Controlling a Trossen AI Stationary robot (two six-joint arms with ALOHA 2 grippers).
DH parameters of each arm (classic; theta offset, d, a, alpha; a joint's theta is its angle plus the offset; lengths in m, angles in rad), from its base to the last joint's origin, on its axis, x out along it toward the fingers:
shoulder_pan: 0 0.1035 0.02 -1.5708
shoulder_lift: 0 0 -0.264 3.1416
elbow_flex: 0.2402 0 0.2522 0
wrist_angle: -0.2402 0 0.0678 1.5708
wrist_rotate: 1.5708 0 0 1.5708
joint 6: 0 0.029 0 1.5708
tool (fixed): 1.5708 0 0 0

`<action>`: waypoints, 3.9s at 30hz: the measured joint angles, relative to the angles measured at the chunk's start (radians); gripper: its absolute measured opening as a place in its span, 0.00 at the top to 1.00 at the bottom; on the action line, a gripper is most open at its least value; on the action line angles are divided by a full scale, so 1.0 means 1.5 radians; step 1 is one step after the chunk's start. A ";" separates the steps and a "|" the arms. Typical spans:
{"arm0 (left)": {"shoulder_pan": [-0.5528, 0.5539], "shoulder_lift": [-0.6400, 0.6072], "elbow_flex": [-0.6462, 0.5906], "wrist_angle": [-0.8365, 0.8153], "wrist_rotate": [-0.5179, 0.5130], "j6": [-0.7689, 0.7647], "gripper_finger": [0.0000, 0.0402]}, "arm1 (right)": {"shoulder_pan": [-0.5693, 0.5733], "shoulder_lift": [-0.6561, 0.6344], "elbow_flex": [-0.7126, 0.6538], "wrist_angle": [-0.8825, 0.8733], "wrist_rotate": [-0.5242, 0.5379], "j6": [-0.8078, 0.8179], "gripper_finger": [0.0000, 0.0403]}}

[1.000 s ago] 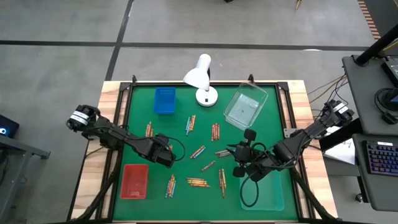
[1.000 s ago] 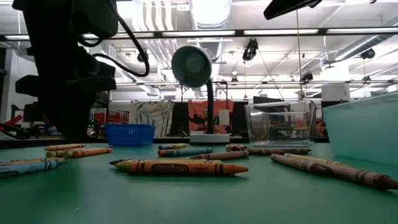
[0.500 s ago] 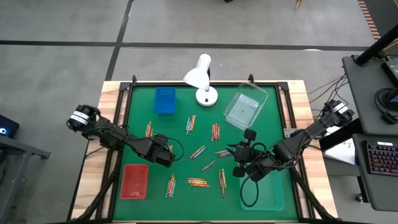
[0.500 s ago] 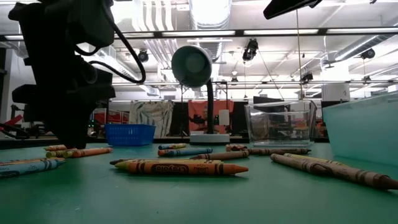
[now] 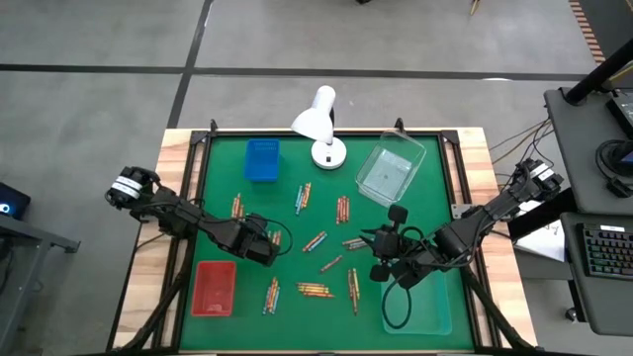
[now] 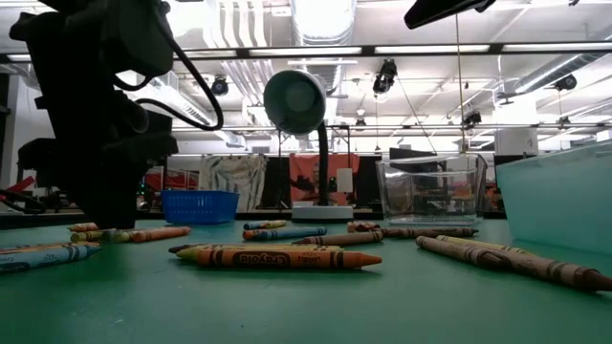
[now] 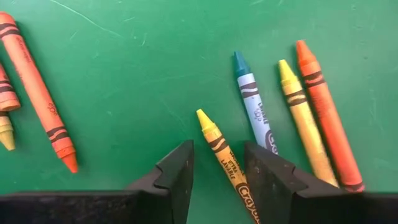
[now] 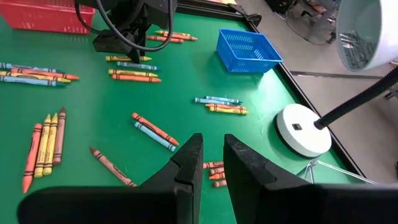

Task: Sort crayons
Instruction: Put the yellow crayon into the red bin

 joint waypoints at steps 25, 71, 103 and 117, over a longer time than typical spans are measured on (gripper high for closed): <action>0.000 0.000 0.000 -0.004 -0.019 0.000 0.92 | 0.000 0.000 0.000 0.011 0.000 -0.001 0.87; -0.108 -0.174 0.186 -0.124 0.165 0.447 1.00 | 0.000 0.000 -0.011 0.016 -0.001 -0.001 0.87; -0.362 -0.108 0.194 -0.314 0.131 -0.292 1.00 | 0.000 0.000 -0.015 0.047 -0.001 -0.002 0.87; -0.393 0.002 0.197 -0.315 0.121 -0.510 1.00 | 0.002 0.000 -0.028 0.046 -0.007 -0.008 0.87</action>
